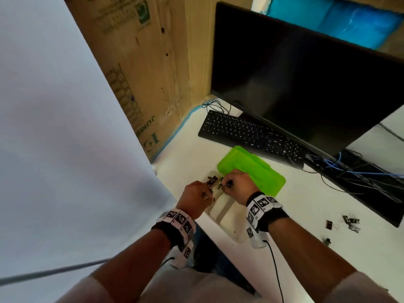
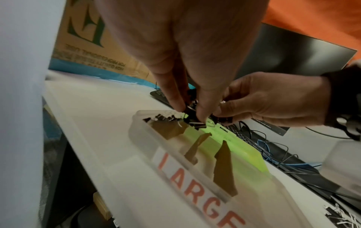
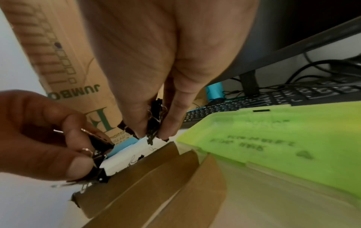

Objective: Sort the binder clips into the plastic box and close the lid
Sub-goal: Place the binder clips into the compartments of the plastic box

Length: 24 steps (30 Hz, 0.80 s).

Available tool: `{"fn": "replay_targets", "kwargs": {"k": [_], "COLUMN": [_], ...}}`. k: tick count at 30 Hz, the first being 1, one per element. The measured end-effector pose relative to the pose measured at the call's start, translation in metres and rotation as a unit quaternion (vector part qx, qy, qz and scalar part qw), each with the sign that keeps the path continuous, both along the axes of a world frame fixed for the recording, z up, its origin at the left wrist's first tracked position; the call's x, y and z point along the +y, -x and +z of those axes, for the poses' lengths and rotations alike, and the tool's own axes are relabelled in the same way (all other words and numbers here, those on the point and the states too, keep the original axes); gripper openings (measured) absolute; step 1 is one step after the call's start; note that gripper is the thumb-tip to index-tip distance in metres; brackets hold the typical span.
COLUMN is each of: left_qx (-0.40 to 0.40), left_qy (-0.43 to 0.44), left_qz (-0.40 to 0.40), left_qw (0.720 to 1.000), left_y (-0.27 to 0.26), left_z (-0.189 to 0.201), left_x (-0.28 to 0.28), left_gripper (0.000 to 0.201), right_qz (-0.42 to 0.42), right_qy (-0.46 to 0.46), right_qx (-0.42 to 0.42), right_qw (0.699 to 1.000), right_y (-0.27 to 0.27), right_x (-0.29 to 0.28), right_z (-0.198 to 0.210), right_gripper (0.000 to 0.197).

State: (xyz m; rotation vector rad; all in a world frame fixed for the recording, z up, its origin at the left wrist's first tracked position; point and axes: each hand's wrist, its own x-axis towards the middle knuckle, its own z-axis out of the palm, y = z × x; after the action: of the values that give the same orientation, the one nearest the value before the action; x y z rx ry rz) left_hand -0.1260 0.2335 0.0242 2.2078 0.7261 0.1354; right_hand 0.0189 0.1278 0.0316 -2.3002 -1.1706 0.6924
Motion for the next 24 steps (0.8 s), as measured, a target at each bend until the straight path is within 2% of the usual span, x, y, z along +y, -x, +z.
{"fn": "replay_targets", "kwargs": {"k": [9,14,24], "left_qx": [0.029,0.041,0.035], "left_qy": [0.020,0.010,0.007], "left_qz": [-0.072,-0.106,-0.097], "left_qw": [0.997,0.993,0.995], "left_y": [0.009,0.008,0.008], "left_z": [-0.017,-0.020,-0.023], "left_x": [0.007,0.007,0.006], "left_gripper": [0.007,0.007,0.009], "right_qz": [0.125,0.124,0.117], "right_qy": [0.119,0.131,0.121], "right_qx": [-0.042,-0.046,-0.038], "right_qw": [0.984,0.982,0.985], "right_y": [0.013,0.012,0.010], "right_x": [0.029,0.028,0.025], "right_z": [-0.004,-0.009,-0.012], "right_gripper": [0.023,0.024,0.027]}}
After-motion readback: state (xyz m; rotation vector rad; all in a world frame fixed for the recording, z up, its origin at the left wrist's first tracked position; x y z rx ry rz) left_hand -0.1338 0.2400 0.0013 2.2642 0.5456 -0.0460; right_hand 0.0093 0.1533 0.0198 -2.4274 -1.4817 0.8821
